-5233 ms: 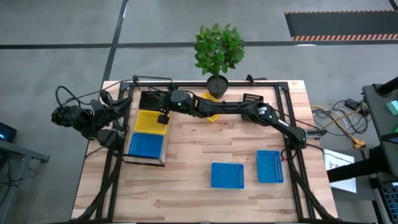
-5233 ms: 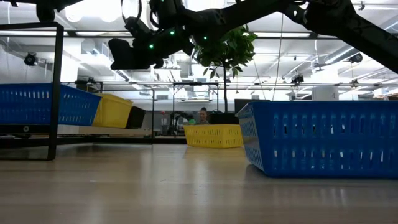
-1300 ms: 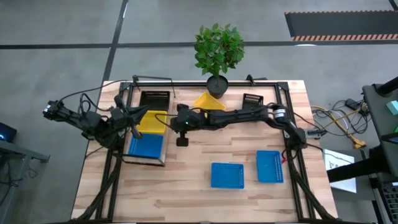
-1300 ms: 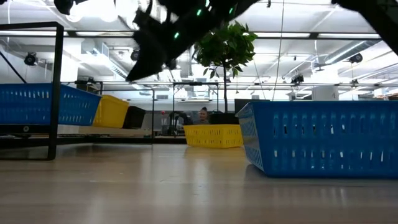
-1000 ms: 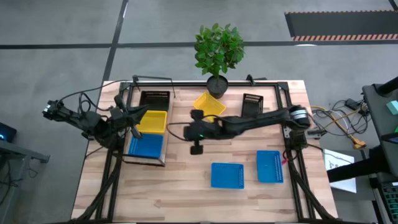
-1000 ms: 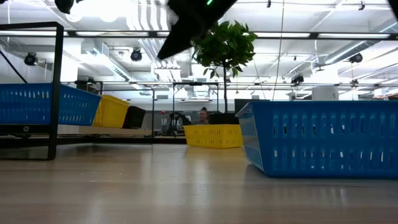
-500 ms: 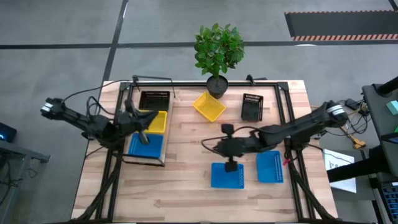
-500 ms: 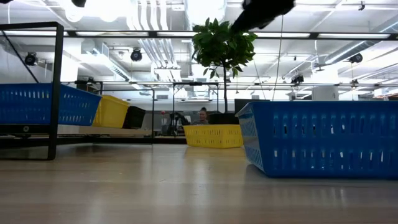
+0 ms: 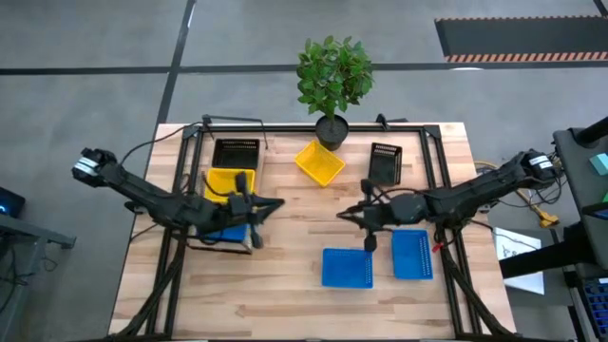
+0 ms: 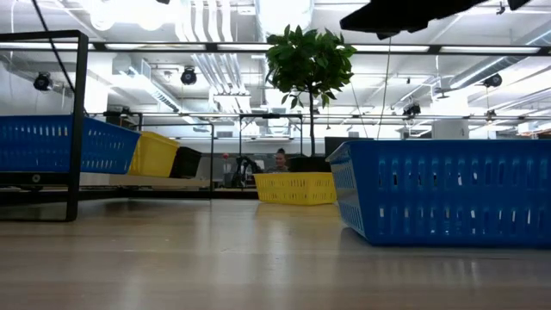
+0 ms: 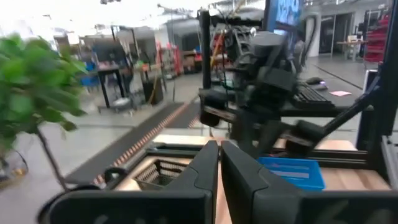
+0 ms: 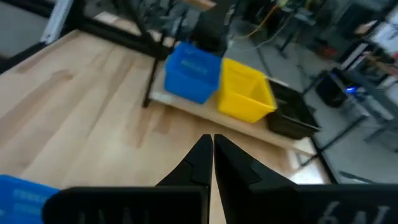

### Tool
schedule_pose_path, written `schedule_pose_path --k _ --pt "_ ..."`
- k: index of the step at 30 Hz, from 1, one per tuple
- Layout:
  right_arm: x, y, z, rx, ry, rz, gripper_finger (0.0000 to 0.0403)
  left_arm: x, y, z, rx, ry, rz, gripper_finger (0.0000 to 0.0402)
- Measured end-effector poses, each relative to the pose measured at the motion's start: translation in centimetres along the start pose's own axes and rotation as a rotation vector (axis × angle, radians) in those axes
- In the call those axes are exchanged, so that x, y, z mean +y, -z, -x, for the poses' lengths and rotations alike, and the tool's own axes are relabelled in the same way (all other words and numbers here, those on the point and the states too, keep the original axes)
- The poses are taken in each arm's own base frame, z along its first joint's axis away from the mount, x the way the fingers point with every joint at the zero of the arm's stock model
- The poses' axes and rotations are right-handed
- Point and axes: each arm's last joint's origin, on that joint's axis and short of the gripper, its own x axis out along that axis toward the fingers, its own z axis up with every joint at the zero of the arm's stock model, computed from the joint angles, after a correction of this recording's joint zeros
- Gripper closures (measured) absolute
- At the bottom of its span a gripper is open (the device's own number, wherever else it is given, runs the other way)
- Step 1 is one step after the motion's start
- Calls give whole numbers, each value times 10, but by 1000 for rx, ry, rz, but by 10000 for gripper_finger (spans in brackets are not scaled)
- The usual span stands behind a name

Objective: Stack baskets on shelf by color
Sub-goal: Stack the left blue basket on top of the blue basket on the shelf

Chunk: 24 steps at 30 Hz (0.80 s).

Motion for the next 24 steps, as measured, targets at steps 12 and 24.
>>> schedule_pose_path --k 12,24 --pt "-17 21 35 -144 96 -69 394 -49 0 -56 290 88 12 398" --pt "-18 28 55 -152 90 -62 394 -103 37 -101 560 337 130 398"
